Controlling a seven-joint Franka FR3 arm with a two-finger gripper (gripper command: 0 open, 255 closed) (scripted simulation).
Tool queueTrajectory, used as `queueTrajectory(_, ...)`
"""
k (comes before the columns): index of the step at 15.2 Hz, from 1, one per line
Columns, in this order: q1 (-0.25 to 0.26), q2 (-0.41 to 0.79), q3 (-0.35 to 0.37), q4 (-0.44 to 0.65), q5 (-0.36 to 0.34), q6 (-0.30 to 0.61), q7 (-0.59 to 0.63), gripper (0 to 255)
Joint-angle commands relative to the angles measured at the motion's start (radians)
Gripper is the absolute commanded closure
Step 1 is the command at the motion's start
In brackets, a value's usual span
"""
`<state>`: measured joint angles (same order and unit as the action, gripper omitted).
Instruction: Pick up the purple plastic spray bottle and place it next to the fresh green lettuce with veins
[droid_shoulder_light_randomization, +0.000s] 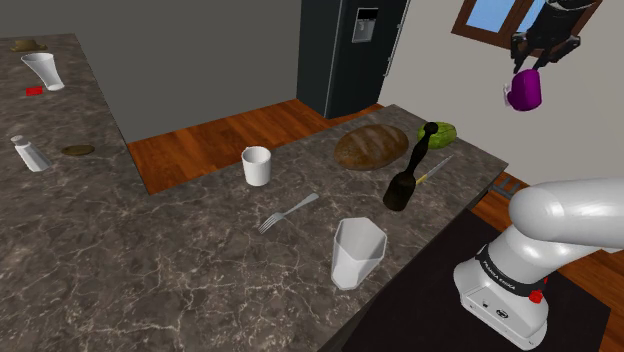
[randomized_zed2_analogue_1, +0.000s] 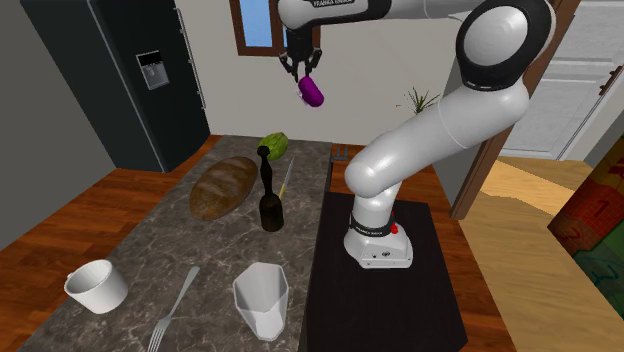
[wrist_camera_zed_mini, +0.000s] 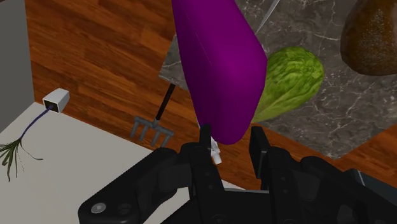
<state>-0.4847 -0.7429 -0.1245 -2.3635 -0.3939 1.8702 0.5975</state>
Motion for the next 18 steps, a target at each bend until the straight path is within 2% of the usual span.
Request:
queueTrajectory(1, -0.002, 0.0, -0.005, -0.028, -0.006, 0.028, 0.006, 255)
queueTrajectory(18, -0.02, -0.002, -0.03, -0.252, -0.058, 0.243, 0.073, 255)
